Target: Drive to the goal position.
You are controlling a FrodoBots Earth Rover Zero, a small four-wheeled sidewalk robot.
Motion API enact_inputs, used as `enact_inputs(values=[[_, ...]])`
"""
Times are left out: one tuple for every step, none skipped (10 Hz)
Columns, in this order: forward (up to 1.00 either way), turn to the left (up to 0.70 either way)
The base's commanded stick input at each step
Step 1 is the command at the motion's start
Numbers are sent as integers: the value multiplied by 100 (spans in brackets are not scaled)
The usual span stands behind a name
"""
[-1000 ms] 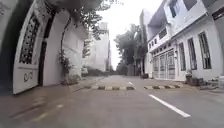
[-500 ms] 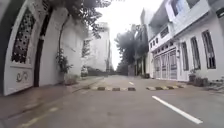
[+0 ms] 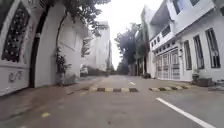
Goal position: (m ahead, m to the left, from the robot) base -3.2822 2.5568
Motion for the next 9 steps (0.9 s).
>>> enact_inputs(values=[[50,0],[50,0],[50,0],[50,0],[50,0],[50,0],[50,0],[50,0],[50,0]])
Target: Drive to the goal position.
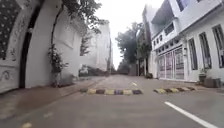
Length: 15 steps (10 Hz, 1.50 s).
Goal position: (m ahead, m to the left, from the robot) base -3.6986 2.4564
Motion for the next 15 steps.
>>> enact_inputs(values=[[50,0],[50,0],[50,0],[50,0],[50,0],[50,0],[50,0],[50,0],[50,0],[50,0],[50,0],[50,0],[50,0],[50,0],[50,0]])
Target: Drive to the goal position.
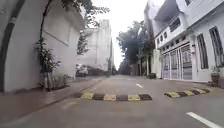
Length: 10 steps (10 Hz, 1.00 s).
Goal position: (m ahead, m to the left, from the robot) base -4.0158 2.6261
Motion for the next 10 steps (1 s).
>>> enact_inputs(values=[[50,0],[50,0],[50,0],[50,0],[50,0],[50,0],[50,0],[50,0],[50,0],[50,0]])
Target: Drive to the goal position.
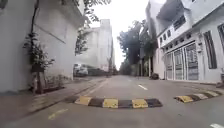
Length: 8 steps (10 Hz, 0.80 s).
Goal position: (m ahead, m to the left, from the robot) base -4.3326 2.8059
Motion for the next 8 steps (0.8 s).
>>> enact_inputs(values=[[50,0],[50,0],[50,0],[50,0],[50,0],[50,0],[50,0],[50,0]])
